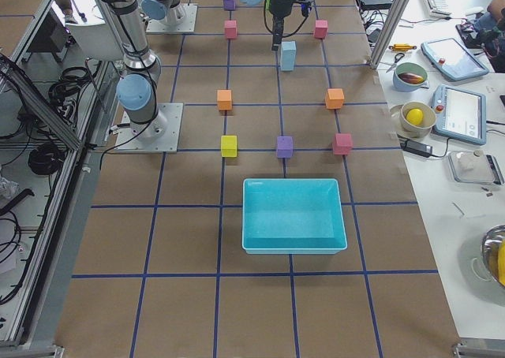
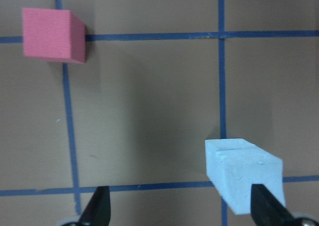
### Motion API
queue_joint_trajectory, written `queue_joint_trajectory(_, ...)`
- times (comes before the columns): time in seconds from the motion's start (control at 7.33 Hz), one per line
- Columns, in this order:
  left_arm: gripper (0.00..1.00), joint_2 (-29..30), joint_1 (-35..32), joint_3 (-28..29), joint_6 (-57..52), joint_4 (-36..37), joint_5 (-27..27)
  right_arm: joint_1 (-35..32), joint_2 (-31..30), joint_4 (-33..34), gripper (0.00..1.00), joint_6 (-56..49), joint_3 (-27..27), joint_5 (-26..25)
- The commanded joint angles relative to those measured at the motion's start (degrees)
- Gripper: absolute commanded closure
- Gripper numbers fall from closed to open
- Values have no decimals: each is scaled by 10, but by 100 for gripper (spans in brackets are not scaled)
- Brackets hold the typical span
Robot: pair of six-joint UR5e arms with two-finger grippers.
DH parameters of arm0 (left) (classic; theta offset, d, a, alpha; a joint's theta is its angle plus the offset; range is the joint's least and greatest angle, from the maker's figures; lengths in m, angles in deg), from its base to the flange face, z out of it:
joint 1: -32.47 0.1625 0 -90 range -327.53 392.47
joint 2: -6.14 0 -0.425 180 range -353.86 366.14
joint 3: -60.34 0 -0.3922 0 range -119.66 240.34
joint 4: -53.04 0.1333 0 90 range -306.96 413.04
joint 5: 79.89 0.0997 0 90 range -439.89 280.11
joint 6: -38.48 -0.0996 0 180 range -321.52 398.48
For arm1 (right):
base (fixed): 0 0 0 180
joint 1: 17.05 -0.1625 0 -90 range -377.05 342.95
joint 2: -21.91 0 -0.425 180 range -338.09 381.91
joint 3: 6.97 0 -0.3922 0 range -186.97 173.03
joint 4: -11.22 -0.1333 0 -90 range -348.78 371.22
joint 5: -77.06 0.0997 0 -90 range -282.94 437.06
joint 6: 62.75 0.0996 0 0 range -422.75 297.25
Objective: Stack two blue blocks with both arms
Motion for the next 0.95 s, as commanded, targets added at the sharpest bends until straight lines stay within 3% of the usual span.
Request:
queue_joint_trajectory(0.0,0,-98,41,-6,-91,-124,22,1,-6,-6,0,0,-7,0)
queue_joint_trajectory(0.27,0,-150,61,-13,-84,-143,17,1,-6,-6,0,-1,-7,-1)
queue_joint_trajectory(0.82,0,-174,75,-95,-50,-63,15,2,-6,-5,0,-3,-7,-3)
